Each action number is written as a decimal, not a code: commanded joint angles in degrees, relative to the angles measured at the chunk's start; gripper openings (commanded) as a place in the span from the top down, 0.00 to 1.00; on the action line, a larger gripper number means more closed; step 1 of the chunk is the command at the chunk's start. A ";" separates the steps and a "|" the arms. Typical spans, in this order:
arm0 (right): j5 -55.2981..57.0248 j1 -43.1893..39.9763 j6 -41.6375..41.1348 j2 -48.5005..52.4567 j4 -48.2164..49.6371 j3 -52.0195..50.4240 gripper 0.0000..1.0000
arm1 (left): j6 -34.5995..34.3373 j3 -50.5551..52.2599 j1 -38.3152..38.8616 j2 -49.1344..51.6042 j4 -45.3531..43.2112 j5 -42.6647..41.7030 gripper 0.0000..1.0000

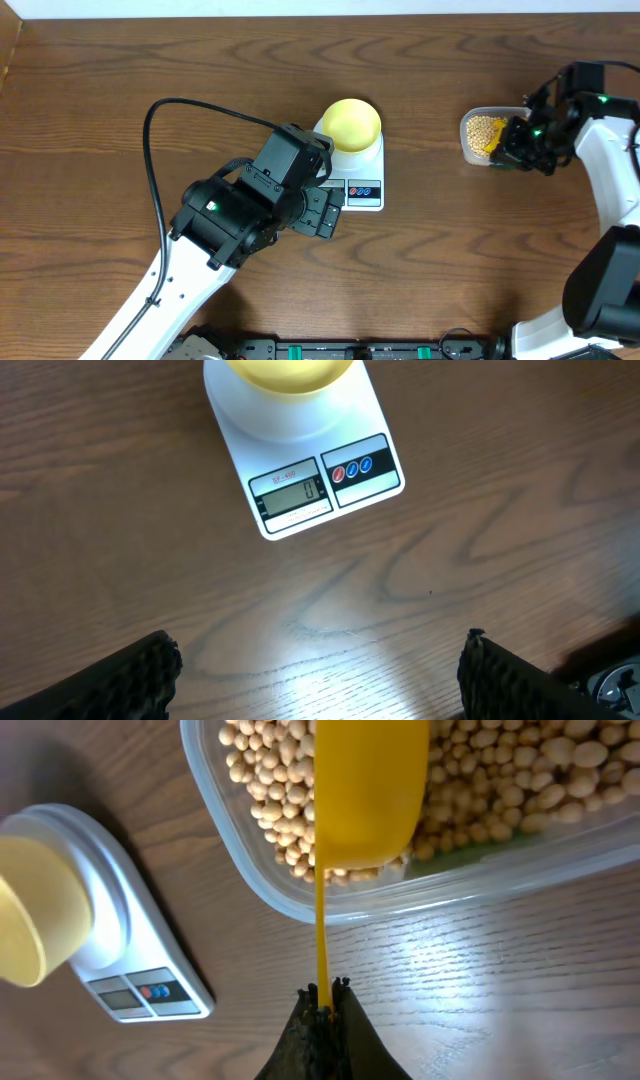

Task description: Scoop item into bowl and weigh 50g on scale

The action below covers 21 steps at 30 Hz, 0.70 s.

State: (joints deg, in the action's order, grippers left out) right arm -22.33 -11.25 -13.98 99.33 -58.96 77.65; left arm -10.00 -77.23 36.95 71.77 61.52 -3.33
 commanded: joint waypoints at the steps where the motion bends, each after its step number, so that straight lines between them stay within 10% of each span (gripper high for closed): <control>1: -5.27 -1.77 2.32 0.44 -0.22 1.33 0.99 | 1.18 -1.86 -0.24 -0.72 0.15 -0.50 0.09; 21: -15.80 -9.42 9.42 0.44 -3.87 1.31 0.99 | 1.18 -1.86 -0.24 -0.72 0.15 -0.50 0.09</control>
State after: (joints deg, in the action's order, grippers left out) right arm -34.96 -19.49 -6.96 99.37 -62.61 77.65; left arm -10.00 -77.23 36.95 71.77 61.49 -3.33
